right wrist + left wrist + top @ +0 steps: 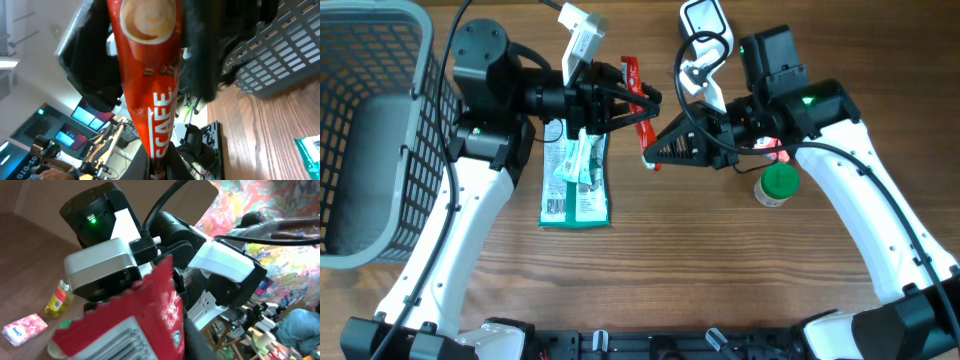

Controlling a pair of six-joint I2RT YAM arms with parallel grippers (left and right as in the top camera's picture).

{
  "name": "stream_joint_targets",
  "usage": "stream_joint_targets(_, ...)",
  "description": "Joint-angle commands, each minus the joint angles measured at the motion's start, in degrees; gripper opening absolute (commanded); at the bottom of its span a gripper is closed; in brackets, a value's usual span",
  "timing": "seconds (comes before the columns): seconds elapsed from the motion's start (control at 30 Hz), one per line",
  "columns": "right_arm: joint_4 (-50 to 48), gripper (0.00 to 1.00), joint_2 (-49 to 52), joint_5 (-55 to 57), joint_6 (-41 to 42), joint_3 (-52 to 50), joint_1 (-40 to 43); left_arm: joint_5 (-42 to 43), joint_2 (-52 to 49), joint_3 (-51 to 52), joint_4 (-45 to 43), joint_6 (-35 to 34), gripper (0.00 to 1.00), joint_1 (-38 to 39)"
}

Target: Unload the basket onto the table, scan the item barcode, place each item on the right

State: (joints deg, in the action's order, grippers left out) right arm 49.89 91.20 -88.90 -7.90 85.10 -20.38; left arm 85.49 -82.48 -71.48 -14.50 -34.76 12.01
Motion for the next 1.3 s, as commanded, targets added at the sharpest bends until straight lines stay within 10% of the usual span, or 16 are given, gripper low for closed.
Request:
stream_joint_targets(0.0, -2.23, 0.06, 0.52, -0.7, 2.19, -0.37, -0.2, 0.85, 0.96, -0.66, -0.31, -0.94, 0.04, 0.15)
stream_joint_targets(0.27, -6.88, 0.37, 0.52, 16.22, 6.93, -0.37, -0.17, -2.27, 0.94, -0.66, 0.17, -5.55, 0.04, 0.09)
stream_joint_targets(0.57, -6.8, 0.58, 0.5, 11.06, -3.39, -0.37, -0.35, -19.87, 0.94, -0.63, 15.06, -12.7, 0.04, -1.68)
stream_joint_targets(0.9, -7.45, 0.54, 0.5, 12.26, -6.14, -0.37, -0.39, -20.61, 0.94, -0.63, 16.13, -24.94, 0.04, -1.64)
stream_joint_targets(1.13, -7.48, 0.04, 0.52, 18.62, -6.08, -0.37, -0.39, -19.12, 0.94, -0.63, 16.13, -25.7, 0.04, -1.64)
stream_joint_targets(1.27, -7.72, 0.04, 0.52, 20.09, -6.03, -0.37, -0.39, -19.65, 0.94, -0.63, 16.09, -25.22, 0.14, -1.64)
